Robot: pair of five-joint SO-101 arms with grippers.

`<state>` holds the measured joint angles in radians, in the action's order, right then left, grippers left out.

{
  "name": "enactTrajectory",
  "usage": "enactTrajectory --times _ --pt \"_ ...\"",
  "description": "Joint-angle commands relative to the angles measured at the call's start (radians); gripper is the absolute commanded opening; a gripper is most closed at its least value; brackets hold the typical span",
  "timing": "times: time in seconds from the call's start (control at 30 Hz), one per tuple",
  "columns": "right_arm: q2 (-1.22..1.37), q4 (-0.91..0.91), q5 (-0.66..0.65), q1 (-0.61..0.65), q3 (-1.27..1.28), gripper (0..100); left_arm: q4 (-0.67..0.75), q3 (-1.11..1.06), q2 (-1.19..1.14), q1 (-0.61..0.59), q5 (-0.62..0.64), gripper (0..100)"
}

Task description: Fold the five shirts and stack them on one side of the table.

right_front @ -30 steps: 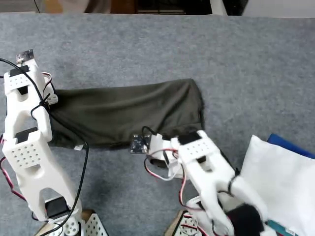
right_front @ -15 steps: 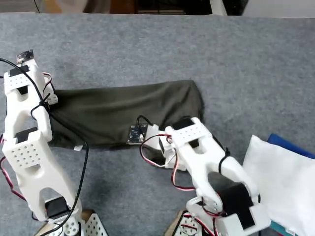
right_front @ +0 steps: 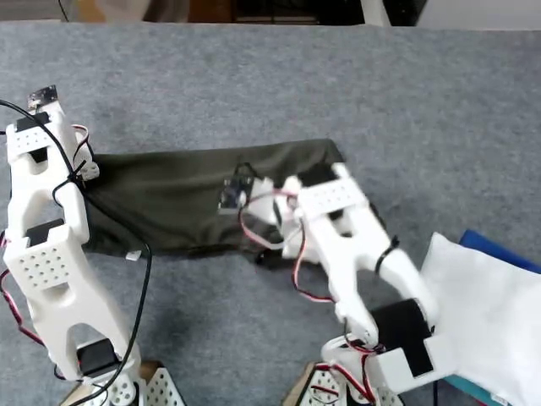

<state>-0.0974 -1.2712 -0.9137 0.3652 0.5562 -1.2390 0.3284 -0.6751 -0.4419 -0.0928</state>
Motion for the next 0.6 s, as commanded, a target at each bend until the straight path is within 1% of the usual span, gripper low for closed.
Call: enactTrajectory --times 0.0,0.2,0.4,0.57 --pt "0.039 -0.064 -0.049 -0.053 -0.200 0.4 -0.003 0.012 -0.002 -0.026 0.000 2" --pt "0.278 -0.140 -0.101 -0.085 -0.529 0.4 -0.002 0.012 -0.002 -0.025 0.000 2" --pt "0.503 -0.241 -0.118 -0.064 -0.889 0.5 -0.002 0.014 -0.002 -0.025 0.000 2" --pt "0.647 -0.324 -0.143 -0.030 -1.127 0.9 -0.002 0.014 -0.004 -0.025 0.000 2"
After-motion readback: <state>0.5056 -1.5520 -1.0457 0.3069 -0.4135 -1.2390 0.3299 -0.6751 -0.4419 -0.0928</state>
